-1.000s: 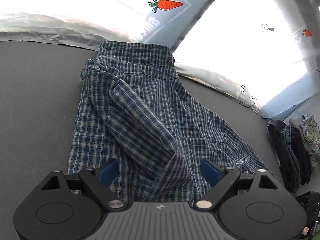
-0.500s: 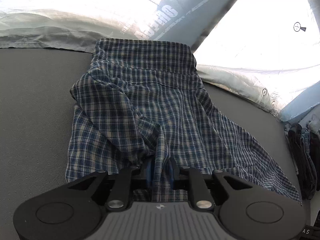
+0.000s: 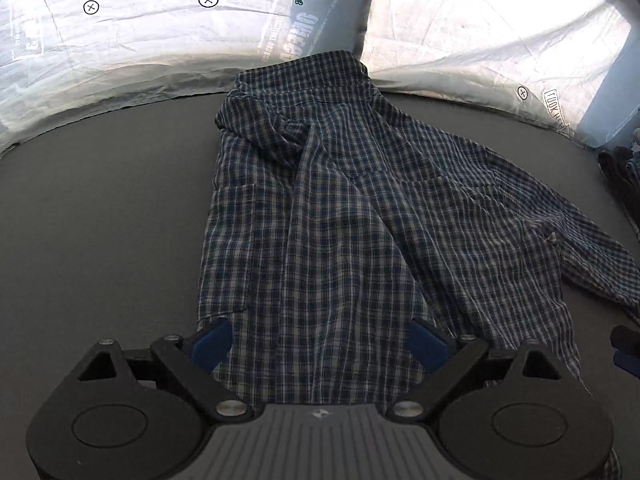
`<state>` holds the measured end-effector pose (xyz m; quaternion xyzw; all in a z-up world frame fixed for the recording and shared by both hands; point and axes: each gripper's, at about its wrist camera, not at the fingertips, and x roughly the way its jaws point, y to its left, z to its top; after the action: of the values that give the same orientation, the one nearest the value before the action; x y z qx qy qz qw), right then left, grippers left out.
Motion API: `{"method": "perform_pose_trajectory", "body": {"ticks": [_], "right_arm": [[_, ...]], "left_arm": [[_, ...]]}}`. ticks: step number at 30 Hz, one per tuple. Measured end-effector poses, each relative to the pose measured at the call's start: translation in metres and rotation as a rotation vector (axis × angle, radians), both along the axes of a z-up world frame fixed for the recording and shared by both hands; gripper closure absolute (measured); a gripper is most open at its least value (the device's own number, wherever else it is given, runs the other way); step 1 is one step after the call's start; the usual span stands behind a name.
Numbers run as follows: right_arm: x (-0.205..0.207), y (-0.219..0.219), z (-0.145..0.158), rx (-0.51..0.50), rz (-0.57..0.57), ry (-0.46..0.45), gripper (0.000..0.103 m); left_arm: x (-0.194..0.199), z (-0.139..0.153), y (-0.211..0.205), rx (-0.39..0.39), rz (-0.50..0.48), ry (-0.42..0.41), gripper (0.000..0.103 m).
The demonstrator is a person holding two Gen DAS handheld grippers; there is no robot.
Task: Fold clothes
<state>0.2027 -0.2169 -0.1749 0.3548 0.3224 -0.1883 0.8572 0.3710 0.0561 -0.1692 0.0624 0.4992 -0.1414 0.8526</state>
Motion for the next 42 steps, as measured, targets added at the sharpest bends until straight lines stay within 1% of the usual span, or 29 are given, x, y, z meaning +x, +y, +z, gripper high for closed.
{"method": "perform_pose_trajectory", "body": {"ticks": [2, 3, 6, 9, 11, 14, 18, 21, 23, 25, 27, 29, 32, 33, 35, 37, 38, 40, 42], "right_arm": [[-0.022, -0.001, 0.0, 0.007, -0.015, -0.024, 0.001], [-0.031, -0.002, 0.0, 0.01, -0.022, -0.029, 0.001], [-0.056, -0.005, 0.002, -0.008, -0.034, -0.012, 0.0], [-0.076, -0.008, 0.002, -0.036, -0.012, 0.005, 0.0], [-0.087, -0.011, 0.002, -0.056, -0.008, 0.026, 0.0], [-0.102, -0.021, 0.001, -0.096, -0.021, 0.073, 0.0], [-0.117, -0.042, -0.001, -0.106, -0.044, 0.083, 0.0], [-0.12, -0.062, -0.002, -0.108, -0.072, 0.075, 0.0], [-0.12, -0.075, -0.002, -0.111, -0.092, 0.07, 0.0], [-0.116, -0.088, -0.003, -0.11, -0.108, 0.055, 0.0], [-0.112, -0.104, -0.003, -0.098, -0.144, 0.015, 0.0], [-0.106, -0.123, -0.005, -0.079, -0.184, -0.015, 0.0], [-0.093, -0.149, -0.01, -0.11, -0.248, 0.021, 0.0], [-0.089, -0.157, -0.012, -0.152, -0.271, 0.053, 0.0], [-0.082, -0.174, -0.015, -0.237, -0.316, 0.117, 0.001], [-0.075, -0.19, -0.018, -0.321, -0.361, 0.181, 0.001], [-0.073, -0.199, -0.02, -0.343, -0.382, 0.201, 0.001], [-0.076, -0.216, -0.026, -0.313, -0.419, 0.201, 0.002], [-0.077, -0.231, -0.033, -0.276, -0.431, 0.217, 0.011]], "left_arm": [[-0.022, -0.007, -0.006, 0.027, -0.018, 0.022, 0.009], [-0.032, -0.01, -0.008, 0.041, -0.027, 0.033, 0.008], [-0.054, -0.018, -0.014, 0.057, -0.027, 0.044, 0.008], [-0.074, -0.027, -0.02, 0.066, -0.022, 0.056, 0.006], [-0.081, -0.035, -0.026, 0.077, -0.022, 0.072, 0.006], [-0.086, -0.046, -0.035, 0.112, -0.016, 0.078, 0.005], [-0.087, -0.06, -0.043, 0.152, 0.017, 0.094, 0.005], [-0.087, -0.066, -0.048, 0.178, 0.026, 0.098, 0.001], [-0.085, -0.067, -0.049, 0.181, 0.035, 0.105, 0.0], [-0.081, -0.065, -0.048, 0.163, 0.046, 0.116, 0.0], [-0.075, -0.059, -0.045, 0.127, 0.06, 0.112, 0.0], [-0.067, -0.054, -0.044, 0.118, 0.08, 0.107, 0.0], [-0.052, -0.054, -0.046, 0.147, 0.095, 0.109, 0.0], [-0.046, -0.055, -0.047, 0.159, 0.099, 0.111, 0.0], [-0.032, -0.062, -0.049, 0.174, 0.113, 0.139, 0.0], [-0.019, -0.066, -0.051, 0.158, 0.121, 0.168, 0.0], [-0.015, -0.066, -0.051, 0.149, 0.124, 0.173, 0.0], [-0.005, -0.068, -0.052, 0.142, 0.128, 0.186, 0.0], [0.003, -0.069, -0.054, 0.139, 0.131, 0.196, 0.0]]}}
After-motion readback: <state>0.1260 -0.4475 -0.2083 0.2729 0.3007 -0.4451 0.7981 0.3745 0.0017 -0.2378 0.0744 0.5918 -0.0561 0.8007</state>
